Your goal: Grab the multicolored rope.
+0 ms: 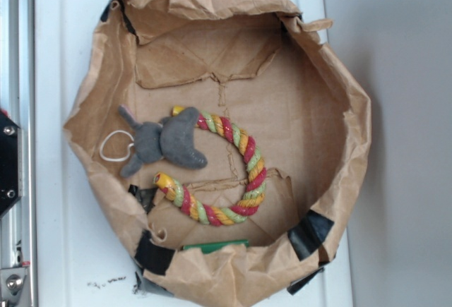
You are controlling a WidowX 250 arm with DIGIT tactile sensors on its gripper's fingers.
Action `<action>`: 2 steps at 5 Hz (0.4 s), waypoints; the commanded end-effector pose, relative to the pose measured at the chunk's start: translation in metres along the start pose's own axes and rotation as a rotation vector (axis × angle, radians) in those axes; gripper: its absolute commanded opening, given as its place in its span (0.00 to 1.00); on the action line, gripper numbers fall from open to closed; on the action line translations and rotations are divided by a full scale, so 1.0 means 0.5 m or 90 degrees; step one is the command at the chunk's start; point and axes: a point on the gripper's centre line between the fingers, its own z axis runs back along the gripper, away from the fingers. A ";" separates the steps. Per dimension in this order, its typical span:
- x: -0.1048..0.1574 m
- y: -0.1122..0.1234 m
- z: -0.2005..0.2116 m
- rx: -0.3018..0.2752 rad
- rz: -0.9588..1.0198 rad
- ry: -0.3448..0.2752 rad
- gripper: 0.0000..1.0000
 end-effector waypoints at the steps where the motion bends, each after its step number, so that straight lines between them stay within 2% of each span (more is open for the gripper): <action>1: 0.000 0.000 0.000 0.000 0.000 0.000 1.00; 2: 0.060 -0.032 -0.017 -0.006 0.058 -0.013 1.00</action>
